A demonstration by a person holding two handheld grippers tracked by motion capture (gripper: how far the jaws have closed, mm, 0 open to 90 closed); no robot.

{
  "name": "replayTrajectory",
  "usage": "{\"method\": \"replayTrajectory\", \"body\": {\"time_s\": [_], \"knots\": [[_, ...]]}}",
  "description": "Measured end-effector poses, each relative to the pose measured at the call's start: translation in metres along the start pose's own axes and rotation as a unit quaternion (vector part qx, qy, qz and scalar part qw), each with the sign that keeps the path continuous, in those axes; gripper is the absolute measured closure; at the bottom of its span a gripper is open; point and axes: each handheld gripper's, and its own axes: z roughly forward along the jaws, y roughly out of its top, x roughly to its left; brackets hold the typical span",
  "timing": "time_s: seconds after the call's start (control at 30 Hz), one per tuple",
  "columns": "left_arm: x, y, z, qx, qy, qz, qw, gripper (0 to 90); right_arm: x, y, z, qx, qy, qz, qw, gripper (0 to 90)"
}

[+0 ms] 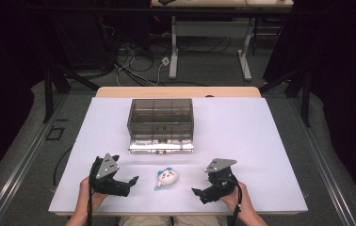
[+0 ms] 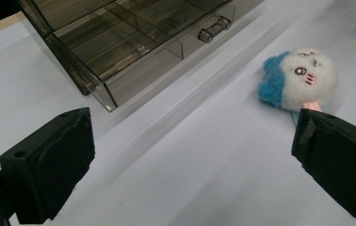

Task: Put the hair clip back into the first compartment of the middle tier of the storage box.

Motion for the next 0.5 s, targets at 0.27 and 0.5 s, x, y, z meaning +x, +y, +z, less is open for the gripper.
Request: {"method": "replayTrajectory", "body": {"time_s": [0.27, 0.5], "knots": [[-0.002, 0.002, 0.000, 0.000, -0.006, 0.005, 1.0000, 0.2, -0.006, -0.011, -0.011, -0.005, -0.014, 0.010, 0.9998, 0.5], [-0.007, 0.004, 0.002, 0.002, -0.010, 0.008, 0.9999, 0.2, -0.012, -0.021, -0.020, 0.000, -0.032, 0.010, 0.9994, 1.0]]}}
